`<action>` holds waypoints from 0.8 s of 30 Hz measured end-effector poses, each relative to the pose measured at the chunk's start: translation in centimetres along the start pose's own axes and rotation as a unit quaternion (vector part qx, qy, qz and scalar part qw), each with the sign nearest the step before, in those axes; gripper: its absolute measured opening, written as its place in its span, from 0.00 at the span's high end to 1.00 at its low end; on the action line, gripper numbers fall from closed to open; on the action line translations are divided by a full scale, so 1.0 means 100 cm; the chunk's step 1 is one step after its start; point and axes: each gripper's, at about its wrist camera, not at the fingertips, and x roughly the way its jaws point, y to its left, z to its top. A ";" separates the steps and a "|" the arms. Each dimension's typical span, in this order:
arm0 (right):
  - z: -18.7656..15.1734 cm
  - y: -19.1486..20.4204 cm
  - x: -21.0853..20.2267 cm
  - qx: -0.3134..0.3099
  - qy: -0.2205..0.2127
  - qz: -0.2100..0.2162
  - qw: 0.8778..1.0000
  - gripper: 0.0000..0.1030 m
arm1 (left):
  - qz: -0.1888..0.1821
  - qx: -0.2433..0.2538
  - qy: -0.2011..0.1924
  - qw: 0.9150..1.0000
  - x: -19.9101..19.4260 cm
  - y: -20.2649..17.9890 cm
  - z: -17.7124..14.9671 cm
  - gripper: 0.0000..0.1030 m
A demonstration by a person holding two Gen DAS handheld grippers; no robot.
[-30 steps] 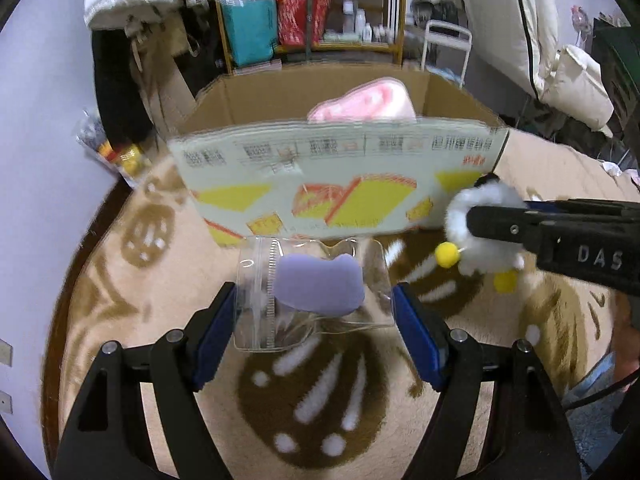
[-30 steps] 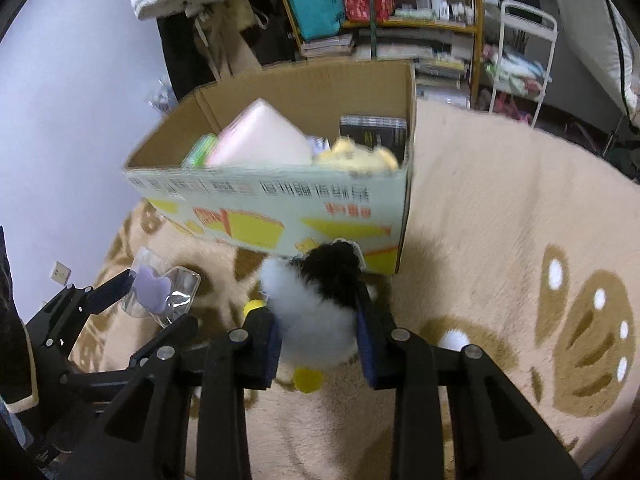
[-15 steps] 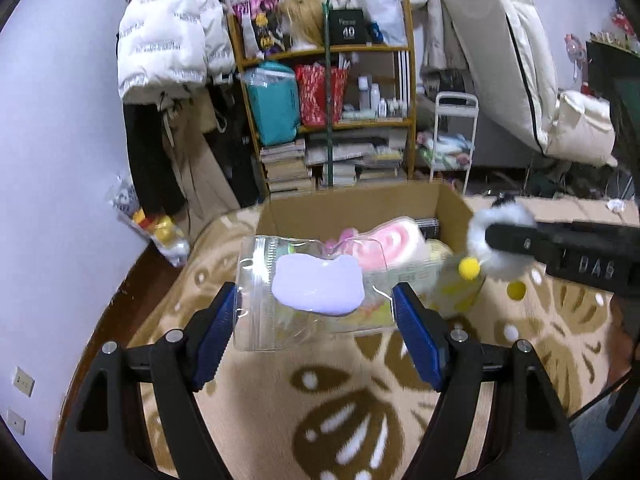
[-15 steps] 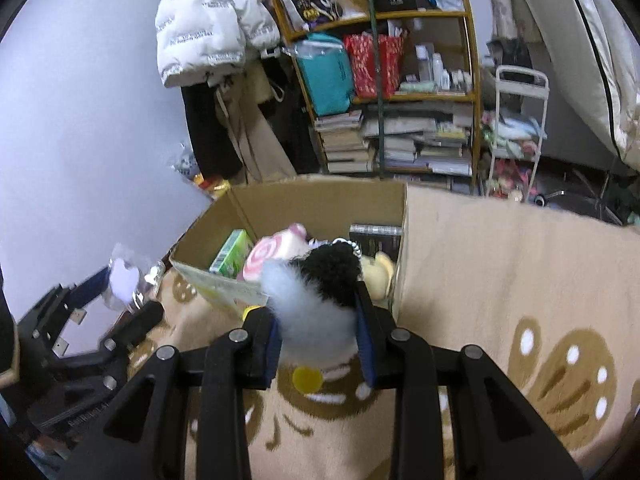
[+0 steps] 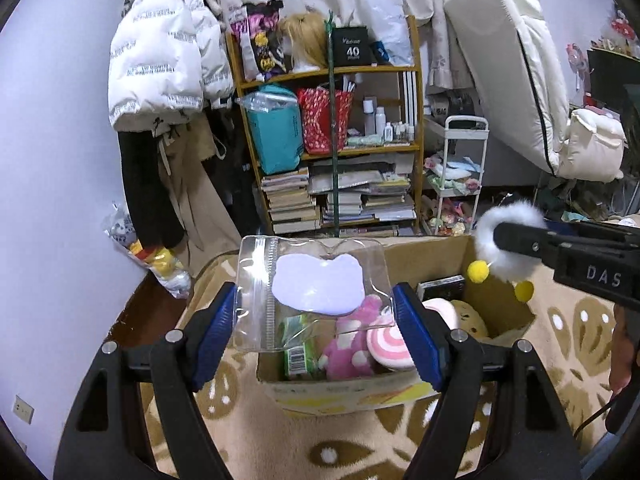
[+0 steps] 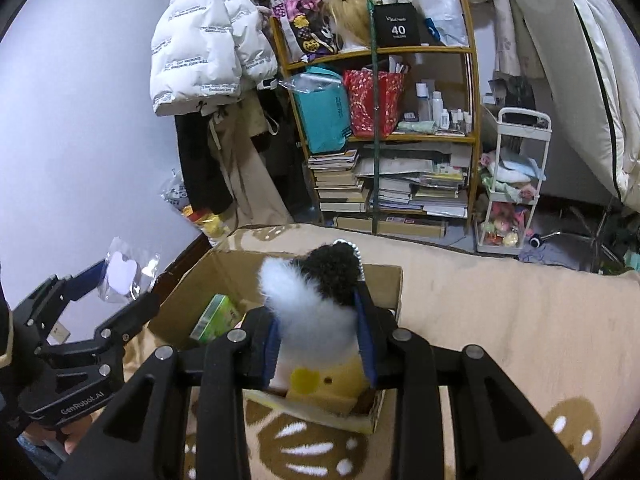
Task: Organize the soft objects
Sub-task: 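Lift clear bag with left tool while right tool carries white plush over box, then open both tools to drop the clear bag and white plush into the box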
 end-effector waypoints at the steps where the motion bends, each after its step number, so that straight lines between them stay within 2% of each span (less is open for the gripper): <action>1: -0.001 -0.003 0.005 0.012 0.003 0.008 1.000 0.66 | -0.001 -0.002 0.005 1.000 0.006 0.001 -0.001 0.26; 5: -0.003 -0.013 0.020 0.041 0.013 0.030 0.999 0.64 | -0.001 -0.004 0.018 1.000 0.020 0.003 -0.008 0.25; 11: -0.013 -0.019 0.036 0.040 0.035 0.017 0.998 0.63 | -0.008 -0.005 0.031 0.999 0.031 0.002 -0.021 0.25; 13: -0.016 -0.018 0.038 0.036 0.040 0.013 0.998 0.61 | 0.001 -0.003 0.030 1.000 0.031 0.001 -0.022 0.25; 15: -0.017 -0.017 0.039 0.032 0.045 0.000 0.998 0.55 | 0.002 0.000 0.031 1.000 0.029 0.000 -0.023 0.25; 17: -0.019 -0.015 0.035 0.027 0.040 -0.002 0.999 0.43 | 0.004 0.001 0.030 1.000 0.025 0.000 -0.023 0.25; 20: -0.019 -0.013 0.027 0.023 0.035 -0.008 0.999 0.37 | 0.022 -0.003 0.032 0.999 0.016 0.003 -0.024 0.19; 24: -0.018 -0.008 0.007 0.011 0.021 -0.018 1.000 0.30 | 0.033 -0.005 0.032 0.999 -0.001 0.006 -0.025 0.18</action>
